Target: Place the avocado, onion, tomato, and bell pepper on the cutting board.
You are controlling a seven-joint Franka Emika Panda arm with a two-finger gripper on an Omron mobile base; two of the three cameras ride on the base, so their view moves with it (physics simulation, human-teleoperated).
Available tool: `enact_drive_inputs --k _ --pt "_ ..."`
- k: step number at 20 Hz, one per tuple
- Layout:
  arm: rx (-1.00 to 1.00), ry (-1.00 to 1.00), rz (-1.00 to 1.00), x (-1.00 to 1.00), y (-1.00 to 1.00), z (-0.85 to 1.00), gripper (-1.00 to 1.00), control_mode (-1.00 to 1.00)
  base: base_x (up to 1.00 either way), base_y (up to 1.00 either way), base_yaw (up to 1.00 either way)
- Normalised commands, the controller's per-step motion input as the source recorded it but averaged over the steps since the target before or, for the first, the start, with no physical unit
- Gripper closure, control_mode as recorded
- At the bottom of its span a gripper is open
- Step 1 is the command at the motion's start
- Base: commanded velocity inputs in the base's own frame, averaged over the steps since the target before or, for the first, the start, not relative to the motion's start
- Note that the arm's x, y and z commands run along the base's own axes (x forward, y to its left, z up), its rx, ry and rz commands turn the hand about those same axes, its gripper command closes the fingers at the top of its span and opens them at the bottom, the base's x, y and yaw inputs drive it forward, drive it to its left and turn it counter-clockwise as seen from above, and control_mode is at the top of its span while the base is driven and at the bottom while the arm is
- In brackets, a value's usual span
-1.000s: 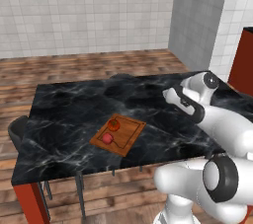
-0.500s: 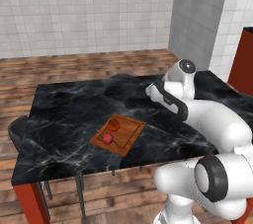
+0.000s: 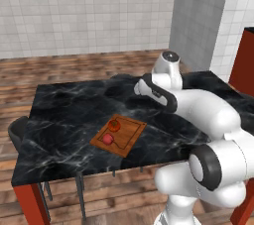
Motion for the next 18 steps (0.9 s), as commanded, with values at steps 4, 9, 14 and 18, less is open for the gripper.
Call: enact_drive_inputs --k 4,9,14,18 --pt "0.0 0.11 0.03 0.19 0.32 -0.31 1.0 -1.0 0.0 0.0 0.0" --pt "0.0 0.11 0.02 0.09 0.17 -0.36 1.0 -1.0 0.0 0.0 0.0" --pt "0.0 0.12 0.01 0.07 0.14 -0.39 1.0 -1.0 0.0 0.0 0.0" --pt "0.0 0.1 0.01 0.08 0.17 -0.35 1.0 -1.0 0.0 0.0 0.0"
